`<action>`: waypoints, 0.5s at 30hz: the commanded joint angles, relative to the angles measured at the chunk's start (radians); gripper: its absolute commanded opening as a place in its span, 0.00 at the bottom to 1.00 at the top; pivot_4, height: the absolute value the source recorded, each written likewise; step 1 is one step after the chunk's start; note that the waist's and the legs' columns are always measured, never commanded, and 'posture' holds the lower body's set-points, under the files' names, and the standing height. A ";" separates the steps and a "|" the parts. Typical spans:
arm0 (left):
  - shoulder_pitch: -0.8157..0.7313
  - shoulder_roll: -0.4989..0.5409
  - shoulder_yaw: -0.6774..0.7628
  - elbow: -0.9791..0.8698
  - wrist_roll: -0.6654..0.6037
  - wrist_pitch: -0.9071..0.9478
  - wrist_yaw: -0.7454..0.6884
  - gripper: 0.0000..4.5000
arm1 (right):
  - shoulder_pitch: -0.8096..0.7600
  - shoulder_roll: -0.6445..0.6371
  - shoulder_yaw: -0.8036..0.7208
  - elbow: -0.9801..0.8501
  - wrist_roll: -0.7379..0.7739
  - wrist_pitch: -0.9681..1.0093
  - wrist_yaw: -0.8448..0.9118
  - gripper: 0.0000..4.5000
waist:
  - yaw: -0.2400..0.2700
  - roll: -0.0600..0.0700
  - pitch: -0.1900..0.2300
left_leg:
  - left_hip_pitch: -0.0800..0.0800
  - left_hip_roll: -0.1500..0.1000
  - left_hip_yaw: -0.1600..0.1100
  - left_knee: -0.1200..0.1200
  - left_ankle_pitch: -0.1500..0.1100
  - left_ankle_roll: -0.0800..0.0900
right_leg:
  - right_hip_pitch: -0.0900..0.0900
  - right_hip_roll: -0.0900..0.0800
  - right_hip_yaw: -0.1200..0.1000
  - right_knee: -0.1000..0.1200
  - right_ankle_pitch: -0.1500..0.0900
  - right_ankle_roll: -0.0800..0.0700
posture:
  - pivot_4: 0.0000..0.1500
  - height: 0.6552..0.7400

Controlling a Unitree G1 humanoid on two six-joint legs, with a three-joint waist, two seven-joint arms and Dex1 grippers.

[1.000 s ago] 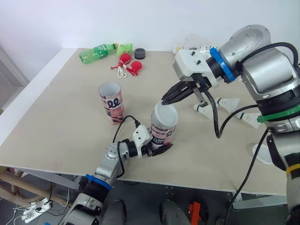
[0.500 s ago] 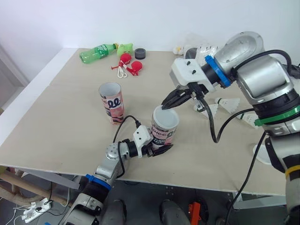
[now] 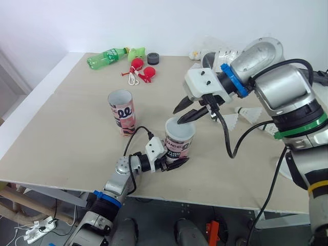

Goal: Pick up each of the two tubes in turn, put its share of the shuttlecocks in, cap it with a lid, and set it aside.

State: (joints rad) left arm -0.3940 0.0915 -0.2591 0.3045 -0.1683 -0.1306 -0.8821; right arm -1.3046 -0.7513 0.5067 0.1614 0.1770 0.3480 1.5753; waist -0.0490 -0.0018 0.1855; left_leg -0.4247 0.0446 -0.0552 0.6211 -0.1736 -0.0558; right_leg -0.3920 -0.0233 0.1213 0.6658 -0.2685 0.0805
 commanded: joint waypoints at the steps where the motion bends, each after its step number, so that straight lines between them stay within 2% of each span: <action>1: 0.013 -0.003 -0.005 0.025 -0.002 0.009 -0.003 0.66 | -0.052 0.014 -0.064 0.015 -0.001 -0.001 0.025 0.80 | 0.000 0.000 0.000 | 0.000 0.000 0.000 0.000 0.000 0.000 | 0.000 0.000 0.000 0.000 0.000 0.000 | 1.00 1.00; 3: 0.014 -0.004 -0.005 0.025 -0.003 0.010 -0.003 0.66 | -0.076 0.023 -0.088 0.029 0.015 0.018 0.029 0.87 | 0.000 0.000 0.000 | 0.000 0.000 0.000 0.000 0.000 0.000 | 0.000 0.000 0.000 0.000 0.000 0.000 | 1.00 1.00; 5: 0.014 -0.004 -0.005 0.025 -0.003 0.010 -0.003 0.66 | -0.089 0.024 -0.104 0.027 0.043 0.037 0.038 0.81 | 0.001 0.000 0.000 | 0.000 0.000 0.000 0.000 0.000 0.000 | 0.000 0.000 0.000 0.000 0.000 0.000 | 1.00 1.00; 6: 0.014 -0.004 -0.006 0.024 -0.003 0.010 -0.003 0.66 | -0.091 0.024 -0.107 0.025 0.050 0.042 0.039 0.69 | 0.001 0.000 0.000 | 0.000 0.000 0.000 0.000 0.000 0.000 | 0.000 0.000 0.000 0.000 0.000 0.000 | 1.00 1.00; 8: 0.014 -0.004 -0.006 0.025 -0.003 0.010 -0.002 0.66 | -0.091 0.003 -0.093 -0.005 0.120 0.075 0.039 0.52 | 0.001 0.000 0.000 | 0.000 0.000 0.000 0.000 0.000 0.000 | 0.000 0.000 0.000 0.000 0.000 0.000 | 1.00 1.00; 9: 0.014 -0.004 -0.006 0.025 -0.004 0.011 -0.002 0.66 | -0.086 -0.015 -0.079 -0.031 0.166 0.096 0.039 0.40 | 0.001 0.000 0.000 | 0.000 0.000 0.000 -0.001 0.000 0.000 | 0.000 0.000 0.000 0.000 0.000 0.000 | 1.00 1.00; 10: 0.014 -0.004 -0.006 0.025 -0.004 0.011 -0.001 0.66 | -0.079 -0.033 -0.063 -0.056 0.198 0.115 0.039 0.34 | 0.001 0.000 0.000 | 0.000 0.000 0.000 -0.001 0.000 0.000 | 0.000 0.000 0.000 0.000 0.000 0.000 | 1.00 1.00; 13: 0.015 -0.004 -0.007 0.025 -0.004 0.010 0.000 0.66 | -0.046 -0.061 -0.030 -0.103 0.223 0.131 0.039 0.02 | 0.001 0.000 0.000 | 0.000 0.000 0.000 -0.001 0.000 0.000 | 0.000 0.000 0.000 0.000 -0.001 -0.001 | 1.00 1.00; 15: 0.015 -0.004 -0.007 0.025 -0.003 0.010 0.000 0.66 | -0.018 -0.069 -0.011 -0.131 0.227 0.139 0.039 0.02 | 0.000 0.000 0.000 | 0.000 0.000 0.000 -0.001 0.000 0.000 | 0.000 0.000 0.000 0.000 -0.001 -0.001 | 1.00 1.00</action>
State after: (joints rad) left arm -0.3932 0.0914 -0.2579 0.3047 -0.1747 -0.1295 -0.8816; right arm -1.3243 -0.8107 0.4929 0.0699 0.3885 0.4771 1.5756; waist -0.0488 -0.0018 0.1856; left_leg -0.4248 0.0446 -0.0554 0.6201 -0.1736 -0.0558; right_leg -0.3926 -0.0234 0.1213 0.6657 -0.2690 0.0799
